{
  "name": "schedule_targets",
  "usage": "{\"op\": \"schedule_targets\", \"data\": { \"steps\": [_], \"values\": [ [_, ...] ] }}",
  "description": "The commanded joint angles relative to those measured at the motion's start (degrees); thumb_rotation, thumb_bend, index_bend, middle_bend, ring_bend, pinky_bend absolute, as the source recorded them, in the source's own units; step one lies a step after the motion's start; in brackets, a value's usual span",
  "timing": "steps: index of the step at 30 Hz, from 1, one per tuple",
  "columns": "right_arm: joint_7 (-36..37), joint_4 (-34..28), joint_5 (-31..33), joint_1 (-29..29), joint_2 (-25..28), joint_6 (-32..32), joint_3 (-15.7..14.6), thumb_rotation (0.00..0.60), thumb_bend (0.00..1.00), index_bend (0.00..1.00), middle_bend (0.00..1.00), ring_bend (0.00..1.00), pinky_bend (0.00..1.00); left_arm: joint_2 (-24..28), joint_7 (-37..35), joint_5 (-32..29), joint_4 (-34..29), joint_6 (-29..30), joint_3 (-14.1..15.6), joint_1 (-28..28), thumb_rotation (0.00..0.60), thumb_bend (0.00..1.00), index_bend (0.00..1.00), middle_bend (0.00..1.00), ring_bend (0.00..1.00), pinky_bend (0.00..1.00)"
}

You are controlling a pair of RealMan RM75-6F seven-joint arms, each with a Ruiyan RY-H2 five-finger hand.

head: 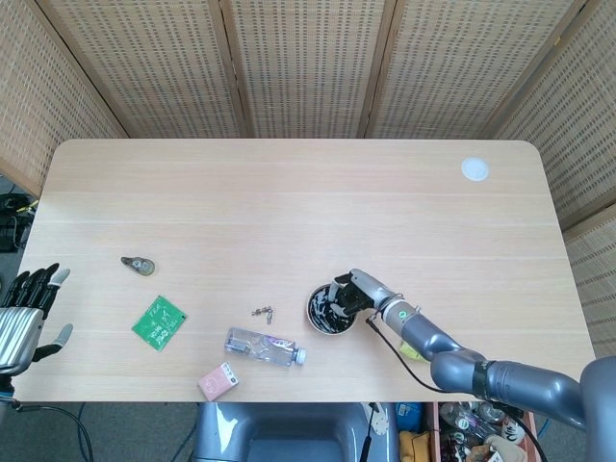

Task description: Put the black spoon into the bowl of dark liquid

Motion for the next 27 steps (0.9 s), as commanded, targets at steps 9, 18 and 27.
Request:
{"op": "schedule_targets", "data": {
  "steps": [9,18,27],
  "values": [
    [-0.15,0.40,-0.03,0.76,-2.11,-0.41,0.06,0.600,0.70,0.74,0.88,0.88,1.00,-0.11,-0.60,-0.37,0.71,0.00,0.10,0.29,0.600,0.37,0.00,0.00,0.00,0.00],
    [-1.04,2.38,0.84,1.97,-3.01,0.21,0.44,0.600,0.70,0.74,0.88,0.88,1.00,-0.24,-1.30,-0.53,1.44,0.18,0.20,0.62,0.600,0.37,0.00,0.00,0.00,0.00],
    [-1.56,0.37,1.54,0.99,-0.88,1.51,-0.19,0.600,0.70,0.74,0.88,0.88,1.00,-0.38,-1.37,0.07,1.32,0.37,0.14,0.41,0.600,0.37,0.00,0.00,0.00,0.00]
  ]
}}
